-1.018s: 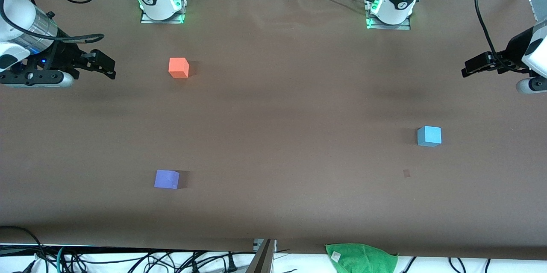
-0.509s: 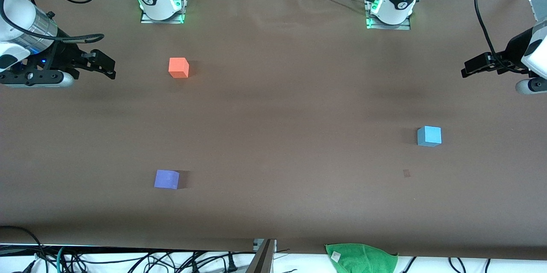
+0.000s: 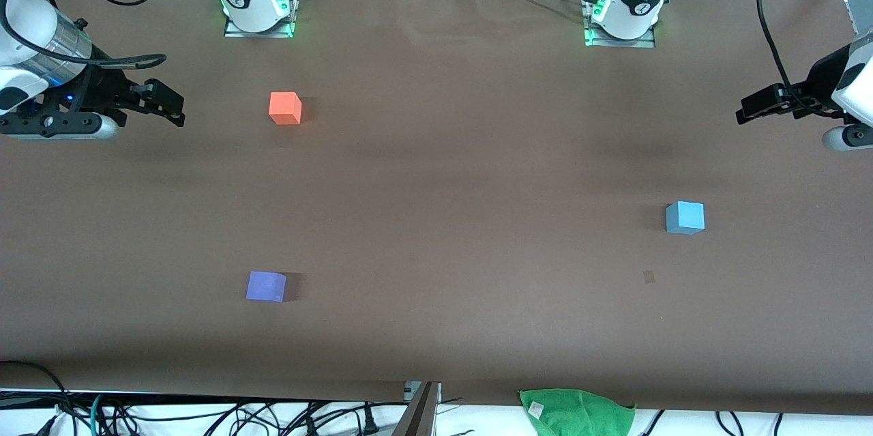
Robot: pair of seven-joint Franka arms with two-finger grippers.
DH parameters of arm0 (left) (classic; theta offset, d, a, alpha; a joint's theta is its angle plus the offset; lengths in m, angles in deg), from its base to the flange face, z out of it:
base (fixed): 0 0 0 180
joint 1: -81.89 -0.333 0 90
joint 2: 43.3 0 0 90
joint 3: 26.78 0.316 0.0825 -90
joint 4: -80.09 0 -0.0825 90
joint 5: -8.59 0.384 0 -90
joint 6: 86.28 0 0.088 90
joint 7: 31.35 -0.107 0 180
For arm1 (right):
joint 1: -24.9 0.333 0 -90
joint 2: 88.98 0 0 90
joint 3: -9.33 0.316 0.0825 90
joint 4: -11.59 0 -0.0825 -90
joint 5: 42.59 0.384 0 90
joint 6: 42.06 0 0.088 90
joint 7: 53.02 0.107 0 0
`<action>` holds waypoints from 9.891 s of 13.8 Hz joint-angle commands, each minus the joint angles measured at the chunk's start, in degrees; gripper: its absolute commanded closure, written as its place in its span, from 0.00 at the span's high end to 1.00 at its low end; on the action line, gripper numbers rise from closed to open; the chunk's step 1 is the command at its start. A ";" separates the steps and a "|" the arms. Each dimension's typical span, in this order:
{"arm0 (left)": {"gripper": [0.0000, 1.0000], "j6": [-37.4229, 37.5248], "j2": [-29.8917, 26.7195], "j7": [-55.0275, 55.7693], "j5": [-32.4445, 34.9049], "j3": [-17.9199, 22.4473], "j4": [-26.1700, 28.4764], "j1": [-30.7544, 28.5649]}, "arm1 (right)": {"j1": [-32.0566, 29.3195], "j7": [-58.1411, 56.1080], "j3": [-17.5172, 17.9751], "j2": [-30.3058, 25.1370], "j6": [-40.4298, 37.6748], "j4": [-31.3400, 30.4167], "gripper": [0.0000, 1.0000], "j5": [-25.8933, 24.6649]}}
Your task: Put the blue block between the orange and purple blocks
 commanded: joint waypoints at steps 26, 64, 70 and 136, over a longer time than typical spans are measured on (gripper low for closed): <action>1.00 -13.68 21.11 -16.86 2.10 0.69 -1.83 -5.12 | -0.20 -0.52 -0.29 -0.26 0.21 0.11 1.00 1.40; 0.59 -28.13 26.05 5.20 1.13 -17.83 2.31 -4.79 | -0.55 -0.87 -0.46 -0.18 0.03 0.28 1.00 1.40; 0.60 -32.34 32.10 31.34 2.01 -18.30 -5.93 15.24 | -0.37 -1.14 -0.46 1.75 0.91 0.63 1.00 1.58; 1.00 -2.82 -0.14 -5.11 -0.80 6.57 1.35 9.46 | 28.46 56.00 -0.11 49.93 42.31 17.07 0.43 5.46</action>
